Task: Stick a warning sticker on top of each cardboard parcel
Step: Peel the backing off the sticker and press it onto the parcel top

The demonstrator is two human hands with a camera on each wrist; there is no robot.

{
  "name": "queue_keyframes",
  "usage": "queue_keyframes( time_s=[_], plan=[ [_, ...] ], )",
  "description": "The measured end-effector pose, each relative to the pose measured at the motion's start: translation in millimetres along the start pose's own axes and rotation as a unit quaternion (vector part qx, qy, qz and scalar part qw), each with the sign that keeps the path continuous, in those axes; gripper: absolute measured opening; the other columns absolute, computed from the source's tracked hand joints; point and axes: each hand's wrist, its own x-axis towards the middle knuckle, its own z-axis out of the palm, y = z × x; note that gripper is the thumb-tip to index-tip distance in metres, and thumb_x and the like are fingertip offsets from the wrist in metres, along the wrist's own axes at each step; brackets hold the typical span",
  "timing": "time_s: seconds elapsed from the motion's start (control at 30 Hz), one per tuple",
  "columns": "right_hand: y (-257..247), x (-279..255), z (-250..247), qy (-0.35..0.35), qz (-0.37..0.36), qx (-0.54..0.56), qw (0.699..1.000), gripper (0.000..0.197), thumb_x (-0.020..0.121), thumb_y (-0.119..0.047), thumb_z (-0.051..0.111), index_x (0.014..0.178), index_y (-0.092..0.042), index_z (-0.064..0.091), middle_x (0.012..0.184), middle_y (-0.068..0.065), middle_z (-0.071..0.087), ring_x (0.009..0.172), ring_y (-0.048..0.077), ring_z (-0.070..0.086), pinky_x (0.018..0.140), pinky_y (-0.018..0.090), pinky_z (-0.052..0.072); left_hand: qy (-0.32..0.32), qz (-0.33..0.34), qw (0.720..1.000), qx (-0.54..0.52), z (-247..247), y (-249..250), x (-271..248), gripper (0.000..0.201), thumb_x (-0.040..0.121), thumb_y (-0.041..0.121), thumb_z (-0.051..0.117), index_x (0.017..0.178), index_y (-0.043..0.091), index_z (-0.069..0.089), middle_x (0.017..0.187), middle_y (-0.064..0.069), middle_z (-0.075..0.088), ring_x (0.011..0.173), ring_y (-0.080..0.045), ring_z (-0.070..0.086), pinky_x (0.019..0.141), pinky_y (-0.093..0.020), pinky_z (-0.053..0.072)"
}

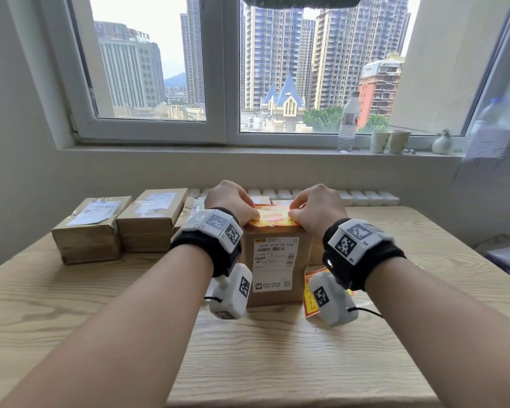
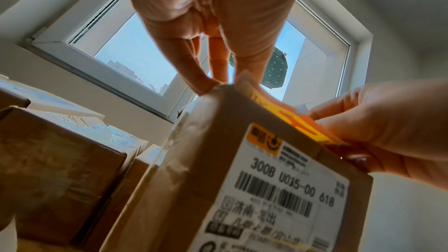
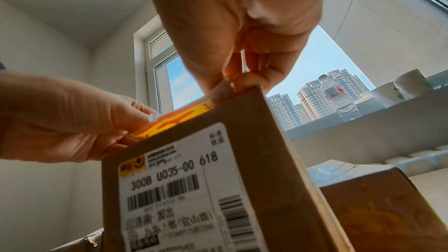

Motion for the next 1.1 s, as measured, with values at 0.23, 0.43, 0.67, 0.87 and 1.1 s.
queue_keyframes(
  time_s=[0.23,0.43,0.67,0.87,1.1],
  plan=[
    [-1.3,-0.2,0.1,-0.004,-0.007,-0.032,0.999,0.011,0.083,-0.022,0.068,0.089,-0.019,0.077,0.097,-0.001,0.072,0.084,0.011,0.055,0.076,0.024,0.045,-0.033,0.001,0.999,0.035,4.7,0.4,4.2,0.019,0.067,0.028,0.085,0.082,0.019,0.077,0.087,0.004,0.071,0.080,-0.009,0.063,0.068,-0.025,0.053],
    [-6.7,-4.6,0.7,-0.028,0.004,-0.125,0.992,0.019,0.083,-0.041,0.067,0.092,-0.026,0.073,0.102,-0.004,0.066,0.093,0.016,0.054,0.073,0.030,0.042,-0.066,0.004,0.998,0.019,5.5,-1.7,3.9,0.022,0.072,0.028,0.082,0.092,0.021,0.076,0.095,0.005,0.068,0.081,-0.008,0.058,0.062,-0.023,0.047],
    [2.7,-4.1,3.8,-0.109,-0.052,-0.087,0.989,0.039,0.098,-0.045,0.043,0.135,-0.035,0.052,0.152,0.001,0.033,0.142,0.023,0.022,0.114,0.042,0.021,-0.097,0.046,0.988,0.115,9.9,-2.9,4.4,0.056,0.077,0.051,0.070,0.129,0.035,0.057,0.140,-0.002,0.045,0.128,-0.023,0.041,0.107,-0.039,0.038],
    [15.0,-7.0,9.9,-0.163,0.009,-0.031,0.986,0.047,0.104,-0.038,0.030,0.147,-0.023,0.037,0.155,0.009,0.032,0.143,0.025,0.028,0.115,0.037,0.022,-0.138,-0.003,0.989,0.051,8.6,-11.9,9.3,0.058,0.092,0.038,0.058,0.144,0.021,0.041,0.145,-0.005,0.046,0.126,-0.023,0.049,0.103,-0.036,0.043],
    [25.4,-8.2,7.5,-0.095,0.066,0.094,0.989,0.051,0.101,-0.045,0.027,0.127,-0.011,0.055,0.134,0.016,0.055,0.119,0.035,0.055,0.100,0.051,0.045,-0.144,-0.093,0.981,-0.089,-1.7,-20.6,0.3,0.034,0.098,0.008,0.042,0.129,-0.003,0.051,0.114,-0.019,0.065,0.067,-0.019,0.060,0.048,-0.029,0.056]
  ],
)
